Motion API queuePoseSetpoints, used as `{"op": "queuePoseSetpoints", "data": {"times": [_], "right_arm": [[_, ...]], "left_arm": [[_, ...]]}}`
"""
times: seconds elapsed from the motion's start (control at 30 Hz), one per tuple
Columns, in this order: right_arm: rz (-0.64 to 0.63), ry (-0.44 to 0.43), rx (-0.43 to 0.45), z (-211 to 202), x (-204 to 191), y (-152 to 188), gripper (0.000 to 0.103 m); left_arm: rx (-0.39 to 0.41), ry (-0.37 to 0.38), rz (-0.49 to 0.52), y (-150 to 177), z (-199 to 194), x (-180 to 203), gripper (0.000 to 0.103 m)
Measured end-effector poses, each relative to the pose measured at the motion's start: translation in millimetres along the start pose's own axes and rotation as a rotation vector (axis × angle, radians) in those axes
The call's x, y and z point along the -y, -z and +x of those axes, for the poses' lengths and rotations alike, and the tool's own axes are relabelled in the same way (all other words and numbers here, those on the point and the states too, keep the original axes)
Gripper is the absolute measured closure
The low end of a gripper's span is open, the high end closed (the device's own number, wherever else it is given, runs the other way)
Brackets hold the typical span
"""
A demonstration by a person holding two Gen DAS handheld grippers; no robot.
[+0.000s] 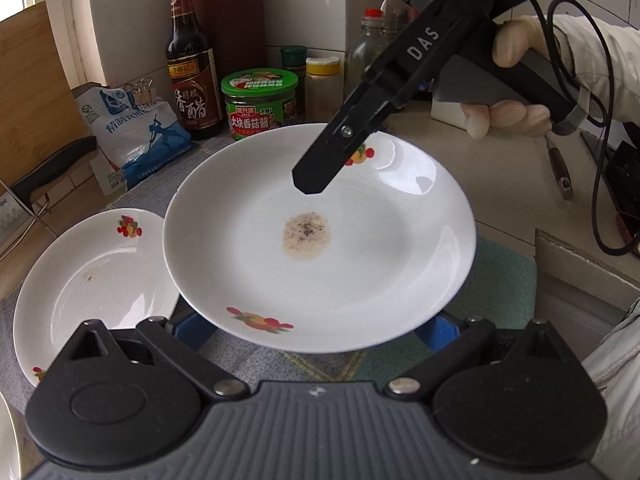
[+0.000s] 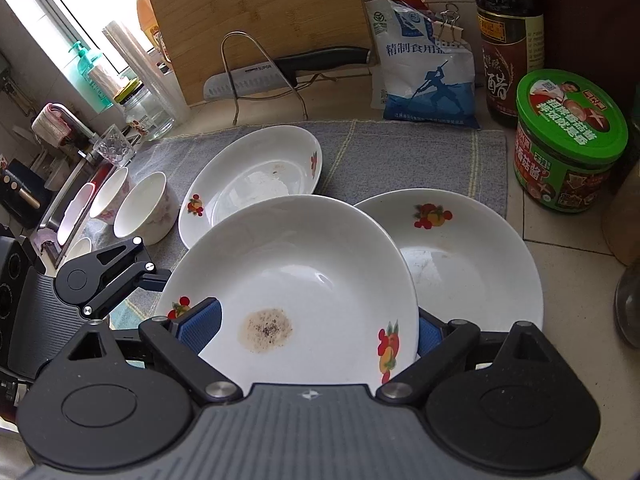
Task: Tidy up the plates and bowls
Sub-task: 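Lower the stained plate onto the placed plate with the right gripper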
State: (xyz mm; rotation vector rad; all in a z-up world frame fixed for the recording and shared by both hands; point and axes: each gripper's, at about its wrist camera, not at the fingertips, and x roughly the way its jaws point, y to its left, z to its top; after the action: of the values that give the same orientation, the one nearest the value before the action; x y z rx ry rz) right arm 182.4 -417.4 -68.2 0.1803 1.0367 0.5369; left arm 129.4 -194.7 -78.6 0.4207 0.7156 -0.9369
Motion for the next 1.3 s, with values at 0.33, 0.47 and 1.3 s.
{"op": "queuePoseSetpoints", "data": {"times": [0.33, 0.47, 1.3], "right_arm": [[0.031, 0.011, 0.015, 8, 28, -5, 0.005], [0.042, 0.007, 0.015, 11, 35, -5, 0.005], [0.107, 0.031, 0.023, 10, 64, 3, 0.005]], "left_arm": [[-0.027, 0.014, -0.014, -13, 23, -7, 0.002], [-0.035, 0.012, -0.014, -15, 27, -8, 0.002], [-0.093, 0.028, 0.016, -31, 56, -17, 0.002]]}}
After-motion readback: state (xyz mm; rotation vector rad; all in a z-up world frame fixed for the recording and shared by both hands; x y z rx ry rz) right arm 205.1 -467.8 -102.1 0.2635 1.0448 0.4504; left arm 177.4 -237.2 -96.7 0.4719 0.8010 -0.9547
